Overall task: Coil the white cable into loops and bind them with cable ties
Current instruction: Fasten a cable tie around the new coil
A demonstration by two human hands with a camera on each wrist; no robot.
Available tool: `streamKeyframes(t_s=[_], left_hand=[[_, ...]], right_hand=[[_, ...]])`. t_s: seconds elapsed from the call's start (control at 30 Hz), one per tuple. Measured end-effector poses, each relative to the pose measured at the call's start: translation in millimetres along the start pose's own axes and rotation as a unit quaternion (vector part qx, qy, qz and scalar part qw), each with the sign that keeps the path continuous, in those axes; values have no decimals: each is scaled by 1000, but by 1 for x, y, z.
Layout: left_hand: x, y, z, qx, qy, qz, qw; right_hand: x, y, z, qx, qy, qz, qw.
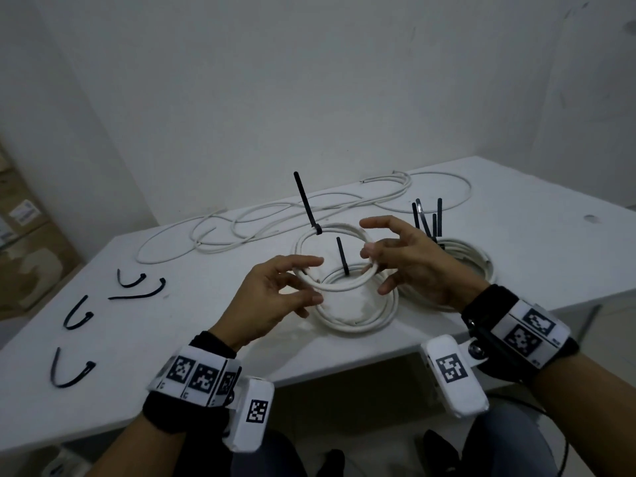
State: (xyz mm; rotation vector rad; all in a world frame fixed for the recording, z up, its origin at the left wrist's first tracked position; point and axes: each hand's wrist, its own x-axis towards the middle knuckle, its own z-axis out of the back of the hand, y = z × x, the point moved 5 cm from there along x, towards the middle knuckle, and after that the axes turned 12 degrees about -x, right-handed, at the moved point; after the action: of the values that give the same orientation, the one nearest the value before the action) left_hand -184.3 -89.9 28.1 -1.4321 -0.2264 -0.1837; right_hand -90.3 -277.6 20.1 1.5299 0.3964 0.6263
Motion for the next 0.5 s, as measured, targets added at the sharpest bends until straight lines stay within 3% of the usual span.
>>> streamKeyframes(t_s=[0.23, 0.5], left_hand=[[3, 14, 4, 100, 2, 38, 994], [20, 34, -7, 254, 39, 86, 963]], right_hand=[[-8, -8, 1, -132, -8, 4, 991], [-7, -25, 12, -325, -47, -64, 942]])
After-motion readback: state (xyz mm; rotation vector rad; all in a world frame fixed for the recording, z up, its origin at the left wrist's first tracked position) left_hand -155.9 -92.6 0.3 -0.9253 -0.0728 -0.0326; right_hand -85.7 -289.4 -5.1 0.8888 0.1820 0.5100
